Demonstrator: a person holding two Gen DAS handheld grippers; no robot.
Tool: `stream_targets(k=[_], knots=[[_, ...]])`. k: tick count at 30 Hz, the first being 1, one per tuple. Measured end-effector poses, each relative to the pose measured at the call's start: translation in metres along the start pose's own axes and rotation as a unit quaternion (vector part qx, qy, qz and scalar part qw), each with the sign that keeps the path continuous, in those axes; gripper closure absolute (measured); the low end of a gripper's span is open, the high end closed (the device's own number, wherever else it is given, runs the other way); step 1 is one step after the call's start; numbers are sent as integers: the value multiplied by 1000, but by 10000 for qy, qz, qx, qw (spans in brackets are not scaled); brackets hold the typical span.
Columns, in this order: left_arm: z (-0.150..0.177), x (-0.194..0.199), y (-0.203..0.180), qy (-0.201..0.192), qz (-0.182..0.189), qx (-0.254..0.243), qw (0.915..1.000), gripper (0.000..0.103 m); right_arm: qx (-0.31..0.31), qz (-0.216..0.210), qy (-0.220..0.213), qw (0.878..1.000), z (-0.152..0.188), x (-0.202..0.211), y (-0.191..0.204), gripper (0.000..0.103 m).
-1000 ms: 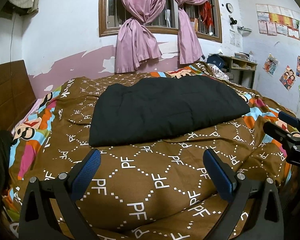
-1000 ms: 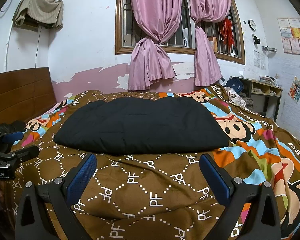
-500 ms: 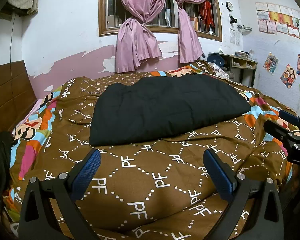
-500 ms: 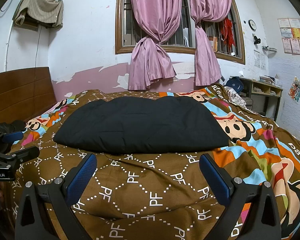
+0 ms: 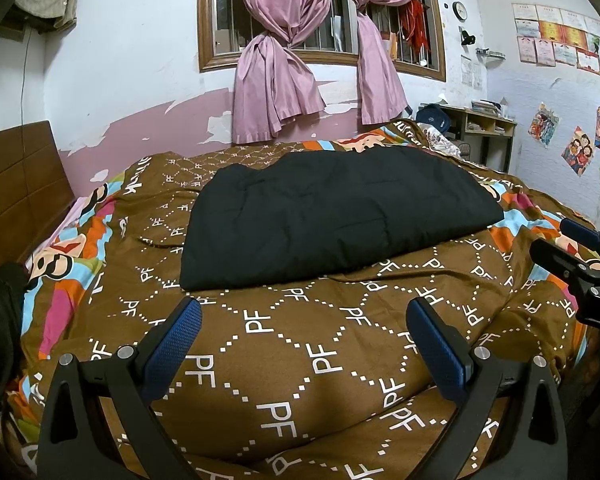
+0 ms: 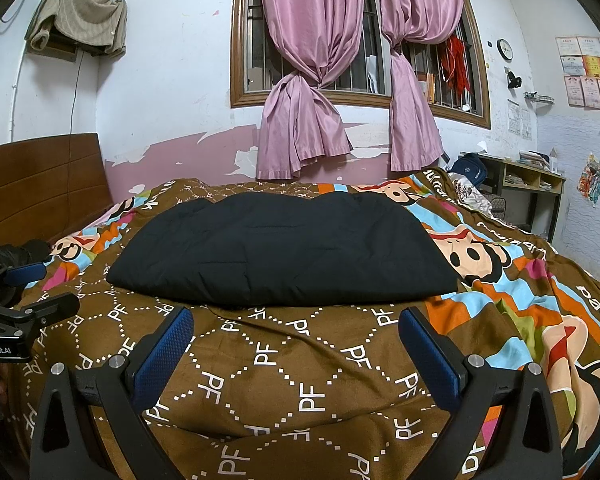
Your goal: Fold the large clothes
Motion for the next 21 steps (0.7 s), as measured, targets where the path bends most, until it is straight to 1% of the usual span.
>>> stream_targets(k=[21], knots=[[0, 0, 0, 8, -9, -7, 10000, 3, -1, -18, 6, 10000, 3, 0, -1, 0]])
Point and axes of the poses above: each gripper's, at about its wrist camera, not at the fingertips, and x roughly against the way its jaws point, y to its left, z to its underside, the point moved 1 cm from there along -x, roughly the way its jaws point, and after that the axes turned 12 degrees about -z, right-handed, at the moved point
